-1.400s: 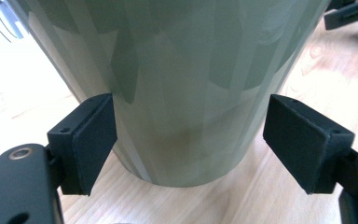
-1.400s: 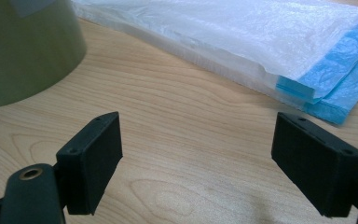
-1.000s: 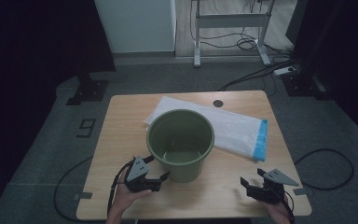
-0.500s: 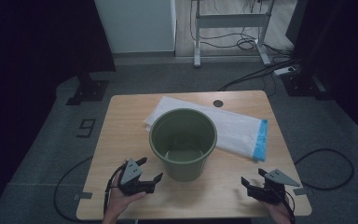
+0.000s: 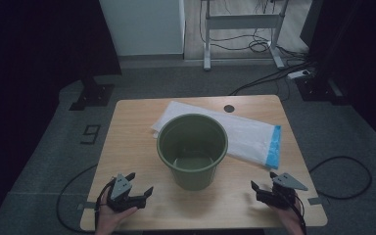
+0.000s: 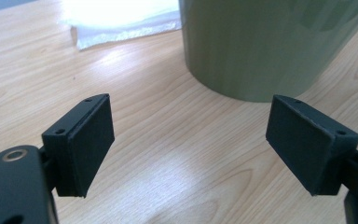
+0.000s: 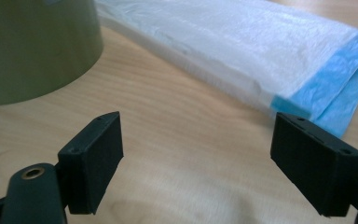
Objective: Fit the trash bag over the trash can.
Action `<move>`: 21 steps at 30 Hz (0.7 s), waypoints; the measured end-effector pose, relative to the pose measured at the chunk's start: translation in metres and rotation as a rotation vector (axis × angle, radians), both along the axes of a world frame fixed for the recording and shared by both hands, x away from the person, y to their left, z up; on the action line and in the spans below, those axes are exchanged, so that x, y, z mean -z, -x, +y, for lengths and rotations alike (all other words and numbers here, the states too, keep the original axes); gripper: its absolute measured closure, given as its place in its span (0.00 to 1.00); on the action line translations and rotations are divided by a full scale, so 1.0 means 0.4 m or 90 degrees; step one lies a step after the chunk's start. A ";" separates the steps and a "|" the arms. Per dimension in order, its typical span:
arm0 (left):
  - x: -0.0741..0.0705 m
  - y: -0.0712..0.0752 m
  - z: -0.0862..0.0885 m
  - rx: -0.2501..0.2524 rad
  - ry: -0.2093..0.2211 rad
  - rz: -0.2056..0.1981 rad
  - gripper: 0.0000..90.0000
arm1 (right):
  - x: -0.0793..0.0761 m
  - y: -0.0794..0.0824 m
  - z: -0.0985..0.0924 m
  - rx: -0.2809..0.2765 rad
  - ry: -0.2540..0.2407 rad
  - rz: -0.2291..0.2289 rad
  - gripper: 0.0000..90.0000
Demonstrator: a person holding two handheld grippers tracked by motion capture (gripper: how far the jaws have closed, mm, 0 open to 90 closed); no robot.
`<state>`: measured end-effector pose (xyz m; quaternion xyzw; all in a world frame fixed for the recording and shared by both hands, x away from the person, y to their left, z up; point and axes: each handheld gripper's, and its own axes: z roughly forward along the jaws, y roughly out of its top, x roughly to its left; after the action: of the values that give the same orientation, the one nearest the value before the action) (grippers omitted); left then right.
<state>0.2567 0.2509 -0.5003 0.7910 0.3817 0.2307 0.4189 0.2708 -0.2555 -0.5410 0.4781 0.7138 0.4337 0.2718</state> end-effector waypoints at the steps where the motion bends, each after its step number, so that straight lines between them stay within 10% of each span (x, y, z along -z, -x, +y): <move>1: 0.000 0.000 0.000 0.000 0.000 0.000 0.16 | 0.000 0.000 0.000 0.000 0.000 0.000 0.18; 13: 0.022 -0.007 0.023 -0.025 0.019 0.026 0.17 | -0.016 -0.118 0.038 0.008 0.062 0.002 0.22; 21: 0.031 -0.005 0.027 -0.027 0.026 0.035 0.17 | 0.017 -0.235 0.098 -0.004 0.123 0.060 0.28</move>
<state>0.2587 0.2618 -0.5127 0.7800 0.4147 0.2097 0.4191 0.3649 -0.2162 -0.5479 0.4673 0.7656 0.3408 0.2816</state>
